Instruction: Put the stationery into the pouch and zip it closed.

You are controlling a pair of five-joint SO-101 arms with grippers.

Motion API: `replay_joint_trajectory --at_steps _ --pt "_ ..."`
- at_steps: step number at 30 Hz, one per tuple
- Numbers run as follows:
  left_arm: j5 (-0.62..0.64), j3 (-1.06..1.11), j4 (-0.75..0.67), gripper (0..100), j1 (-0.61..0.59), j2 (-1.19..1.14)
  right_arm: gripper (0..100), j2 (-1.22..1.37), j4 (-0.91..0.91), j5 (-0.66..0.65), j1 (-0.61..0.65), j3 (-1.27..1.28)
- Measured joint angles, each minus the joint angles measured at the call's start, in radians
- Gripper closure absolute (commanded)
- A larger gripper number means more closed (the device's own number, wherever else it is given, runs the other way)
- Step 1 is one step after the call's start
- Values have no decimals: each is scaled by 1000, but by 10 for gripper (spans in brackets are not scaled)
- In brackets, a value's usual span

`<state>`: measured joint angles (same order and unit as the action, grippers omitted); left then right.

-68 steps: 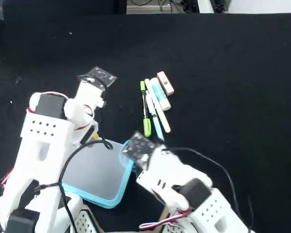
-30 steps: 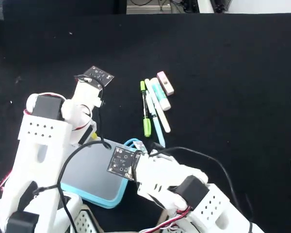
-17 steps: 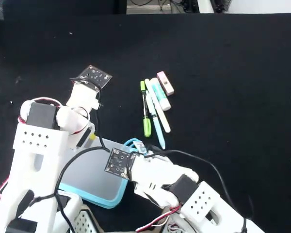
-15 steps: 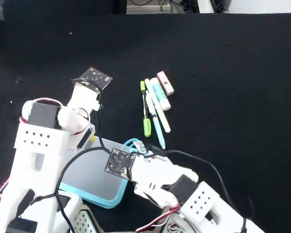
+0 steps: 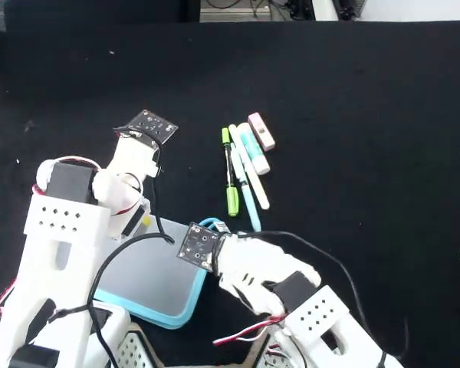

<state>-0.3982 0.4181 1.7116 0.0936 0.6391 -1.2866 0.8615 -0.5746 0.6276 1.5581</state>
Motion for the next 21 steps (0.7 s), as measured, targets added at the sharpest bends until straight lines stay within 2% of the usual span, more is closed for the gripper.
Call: replay_joint_trajectory --at_steps 12,17,21 --pt "0 0 0 841 0 0 988 0 344 43 -5 -512" --pt "0 0 0 841 0 0 988 9 367 43 -5 -644" --pt "3 -37 0 841 0 0 988 9 308 43 -5 -717"
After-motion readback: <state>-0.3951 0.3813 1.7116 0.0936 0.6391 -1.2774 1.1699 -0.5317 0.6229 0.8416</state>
